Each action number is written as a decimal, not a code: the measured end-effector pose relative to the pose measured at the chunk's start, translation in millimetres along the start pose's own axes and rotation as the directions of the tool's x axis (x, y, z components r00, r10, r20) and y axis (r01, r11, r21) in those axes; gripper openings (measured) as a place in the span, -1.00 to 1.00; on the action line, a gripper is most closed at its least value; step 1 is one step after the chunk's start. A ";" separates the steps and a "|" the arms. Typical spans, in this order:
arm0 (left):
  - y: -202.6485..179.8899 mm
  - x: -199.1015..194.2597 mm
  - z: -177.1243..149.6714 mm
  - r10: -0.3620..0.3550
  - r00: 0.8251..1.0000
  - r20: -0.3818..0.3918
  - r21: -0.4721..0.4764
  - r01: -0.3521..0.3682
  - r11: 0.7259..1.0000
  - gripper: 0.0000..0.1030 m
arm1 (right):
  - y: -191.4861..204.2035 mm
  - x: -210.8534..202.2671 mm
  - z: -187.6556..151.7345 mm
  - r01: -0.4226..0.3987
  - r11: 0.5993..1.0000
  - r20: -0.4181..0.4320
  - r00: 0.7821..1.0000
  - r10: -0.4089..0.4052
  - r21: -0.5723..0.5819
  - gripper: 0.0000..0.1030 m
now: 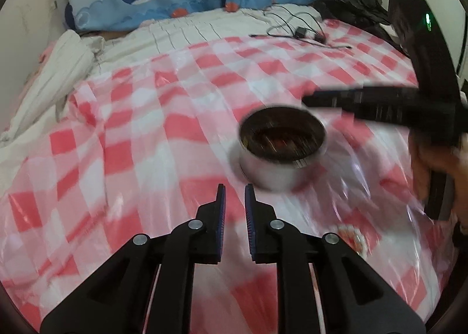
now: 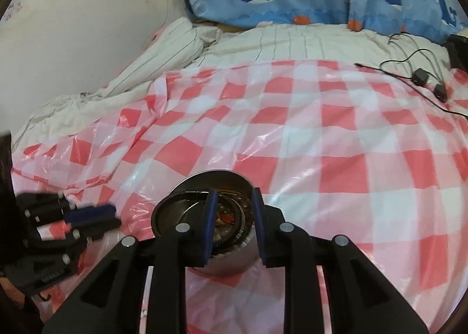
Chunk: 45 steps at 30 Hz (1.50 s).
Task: Organize jewelry
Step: 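Carry the bangle and leather bracelet over the silver tin and open both grippers, then move the left gripper to the white pearl bracelet and grasp it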
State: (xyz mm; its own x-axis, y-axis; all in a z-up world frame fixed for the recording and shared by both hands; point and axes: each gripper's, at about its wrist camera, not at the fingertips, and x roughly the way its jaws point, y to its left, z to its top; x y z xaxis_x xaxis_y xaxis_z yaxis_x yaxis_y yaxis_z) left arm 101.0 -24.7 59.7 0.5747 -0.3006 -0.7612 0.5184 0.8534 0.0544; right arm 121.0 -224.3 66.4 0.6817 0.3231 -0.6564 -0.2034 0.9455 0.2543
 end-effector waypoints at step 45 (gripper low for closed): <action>-71.8 5.4 -50.0 -0.152 0.984 -0.098 0.148 0.165 0.975 -0.82 | -6.3 -62.7 -95.5 -0.094 0.985 -0.042 0.994 0.101 0.145 0.02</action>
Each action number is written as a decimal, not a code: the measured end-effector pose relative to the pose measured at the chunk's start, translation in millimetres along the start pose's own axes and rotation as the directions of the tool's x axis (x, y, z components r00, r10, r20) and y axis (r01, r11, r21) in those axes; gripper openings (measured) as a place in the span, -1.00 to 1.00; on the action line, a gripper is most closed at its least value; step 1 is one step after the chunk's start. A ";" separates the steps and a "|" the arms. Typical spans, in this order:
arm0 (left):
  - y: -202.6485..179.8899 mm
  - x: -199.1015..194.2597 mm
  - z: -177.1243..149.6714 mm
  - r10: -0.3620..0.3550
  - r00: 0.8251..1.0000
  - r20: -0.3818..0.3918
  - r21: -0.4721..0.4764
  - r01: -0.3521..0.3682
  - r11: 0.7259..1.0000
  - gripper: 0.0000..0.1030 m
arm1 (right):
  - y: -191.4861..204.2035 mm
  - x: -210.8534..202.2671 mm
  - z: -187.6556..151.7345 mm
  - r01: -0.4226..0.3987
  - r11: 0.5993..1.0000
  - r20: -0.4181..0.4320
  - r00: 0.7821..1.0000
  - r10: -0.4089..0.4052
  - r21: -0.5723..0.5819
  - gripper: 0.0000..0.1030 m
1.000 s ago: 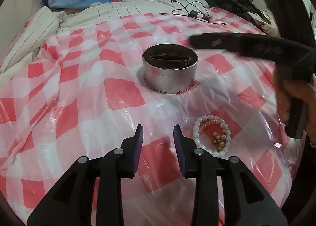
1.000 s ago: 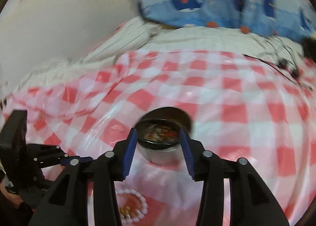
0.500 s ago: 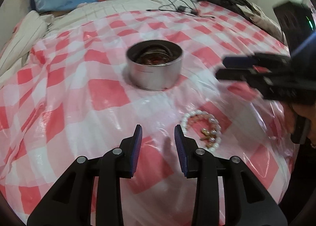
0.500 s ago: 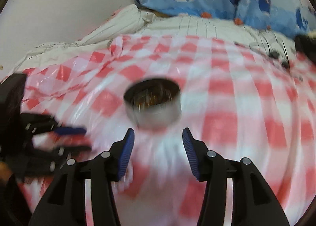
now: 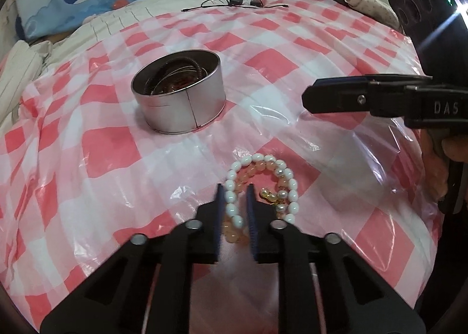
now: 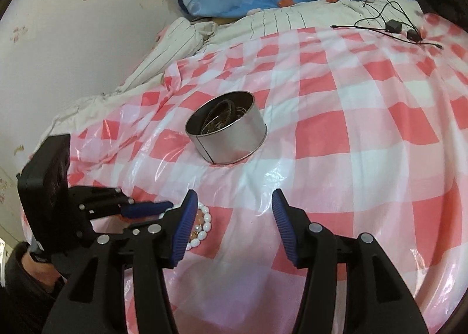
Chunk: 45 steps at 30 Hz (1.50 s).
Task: Organize jewelry
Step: 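Move the left gripper to the white pearl bracelet and grasp it, then grasp the peach beaded bracelet with the right gripper while the left lifts the pearl bracelet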
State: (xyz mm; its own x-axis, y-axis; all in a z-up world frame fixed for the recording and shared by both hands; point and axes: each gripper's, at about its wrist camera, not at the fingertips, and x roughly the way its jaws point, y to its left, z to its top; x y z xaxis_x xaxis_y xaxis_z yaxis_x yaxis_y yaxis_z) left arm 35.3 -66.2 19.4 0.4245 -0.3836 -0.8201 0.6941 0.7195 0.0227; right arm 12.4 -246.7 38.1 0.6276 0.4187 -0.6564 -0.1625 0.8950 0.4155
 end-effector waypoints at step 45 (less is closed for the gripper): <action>41.3 1.9 -4.9 0.217 0.975 -0.056 -0.060 -0.220 0.974 -0.29 | 32.0 47.2 -14.2 0.053 0.974 -0.159 0.983 -0.089 -0.221 -0.83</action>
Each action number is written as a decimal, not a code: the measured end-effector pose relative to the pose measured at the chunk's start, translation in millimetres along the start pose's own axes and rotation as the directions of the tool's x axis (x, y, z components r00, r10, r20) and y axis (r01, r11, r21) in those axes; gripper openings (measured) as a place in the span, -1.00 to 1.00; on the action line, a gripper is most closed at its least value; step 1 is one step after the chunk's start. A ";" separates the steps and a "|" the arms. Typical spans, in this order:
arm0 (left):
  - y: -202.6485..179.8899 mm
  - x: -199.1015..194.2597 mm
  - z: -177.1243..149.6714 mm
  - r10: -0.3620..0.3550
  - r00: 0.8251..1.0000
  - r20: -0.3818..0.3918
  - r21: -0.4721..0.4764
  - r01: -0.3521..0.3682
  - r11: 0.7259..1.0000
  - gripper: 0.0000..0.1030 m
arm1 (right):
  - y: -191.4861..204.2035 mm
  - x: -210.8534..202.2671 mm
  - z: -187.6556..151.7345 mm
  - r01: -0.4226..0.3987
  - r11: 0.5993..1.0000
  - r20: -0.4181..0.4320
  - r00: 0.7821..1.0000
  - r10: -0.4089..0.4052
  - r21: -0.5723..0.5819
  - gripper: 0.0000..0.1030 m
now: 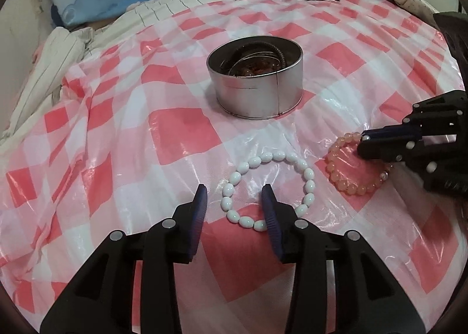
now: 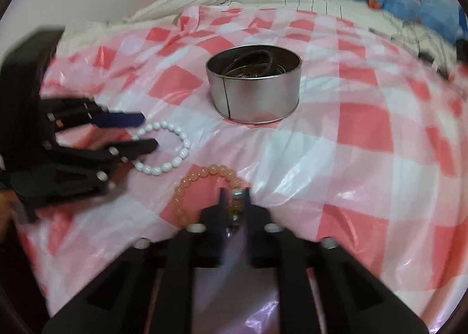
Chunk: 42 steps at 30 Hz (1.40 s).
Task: Organize jewelry
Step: 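Grasp the peach beaded bracelet with the right gripper while the left lifts the pearl bracelet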
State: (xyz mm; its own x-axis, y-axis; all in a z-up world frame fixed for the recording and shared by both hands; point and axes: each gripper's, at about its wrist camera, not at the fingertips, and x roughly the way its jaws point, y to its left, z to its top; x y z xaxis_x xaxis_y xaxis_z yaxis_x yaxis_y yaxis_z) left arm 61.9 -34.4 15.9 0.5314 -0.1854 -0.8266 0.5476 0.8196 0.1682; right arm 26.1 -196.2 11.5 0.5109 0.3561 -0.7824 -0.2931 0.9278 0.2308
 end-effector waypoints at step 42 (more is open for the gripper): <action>2.1 -16.4 4.4 -0.250 0.964 0.094 -0.078 0.257 0.963 -0.87 | -24.5 -20.0 3.6 -0.217 0.960 0.093 0.975 0.203 0.177 -0.83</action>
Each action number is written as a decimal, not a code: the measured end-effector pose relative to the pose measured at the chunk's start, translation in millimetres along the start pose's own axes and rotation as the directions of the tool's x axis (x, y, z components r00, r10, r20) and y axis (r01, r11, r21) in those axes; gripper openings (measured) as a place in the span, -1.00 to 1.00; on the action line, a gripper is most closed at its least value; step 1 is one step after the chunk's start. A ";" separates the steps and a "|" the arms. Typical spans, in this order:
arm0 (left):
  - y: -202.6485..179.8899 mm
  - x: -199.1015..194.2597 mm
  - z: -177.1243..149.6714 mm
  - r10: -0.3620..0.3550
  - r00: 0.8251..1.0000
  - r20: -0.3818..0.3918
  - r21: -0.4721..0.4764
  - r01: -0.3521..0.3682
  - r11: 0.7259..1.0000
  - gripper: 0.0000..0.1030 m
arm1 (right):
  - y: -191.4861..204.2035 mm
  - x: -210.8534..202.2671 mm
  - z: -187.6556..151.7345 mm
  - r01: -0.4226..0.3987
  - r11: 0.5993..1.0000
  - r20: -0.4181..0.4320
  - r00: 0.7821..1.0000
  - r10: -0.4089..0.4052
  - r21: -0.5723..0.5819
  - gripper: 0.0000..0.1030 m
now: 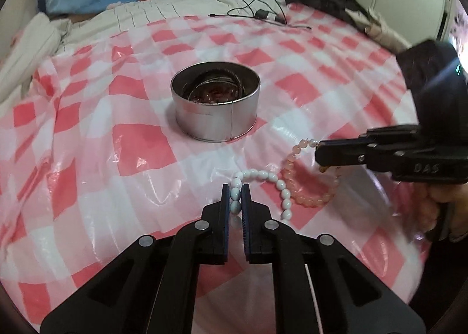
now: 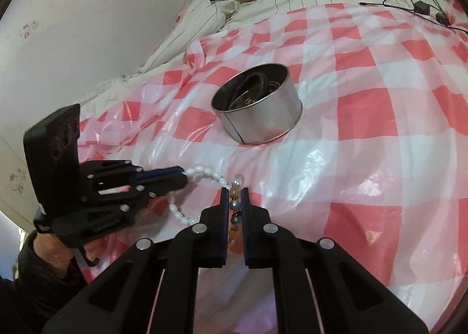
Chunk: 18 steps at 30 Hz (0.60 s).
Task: Organize jewelry
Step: 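Grasp the peach beaded bracelet with the right gripper while the left lifts the pearl bracelet, then carry the pearl and peach bracelets over the silver tin with both grippers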
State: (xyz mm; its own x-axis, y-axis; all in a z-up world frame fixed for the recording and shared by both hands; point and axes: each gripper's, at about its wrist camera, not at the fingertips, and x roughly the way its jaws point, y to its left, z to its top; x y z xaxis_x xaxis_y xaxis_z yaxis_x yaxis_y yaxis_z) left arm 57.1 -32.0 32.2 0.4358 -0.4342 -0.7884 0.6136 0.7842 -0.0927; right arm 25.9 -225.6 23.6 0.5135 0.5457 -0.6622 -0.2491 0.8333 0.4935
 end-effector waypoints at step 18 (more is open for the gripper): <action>-7.1 22.5 -7.5 0.225 0.972 -0.065 0.124 -0.216 0.969 -0.01 | 21.2 28.2 -11.1 0.321 0.908 -0.030 0.940 -0.341 -0.268 -0.05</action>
State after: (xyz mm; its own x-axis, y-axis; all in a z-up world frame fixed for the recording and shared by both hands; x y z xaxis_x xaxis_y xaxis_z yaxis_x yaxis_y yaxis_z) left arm 57.7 -44.0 10.5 0.5187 -0.2171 -0.8270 0.5821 0.7981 0.1556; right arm 26.1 -191.6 9.1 0.5424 0.2312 -0.8077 -0.2812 0.9559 0.0848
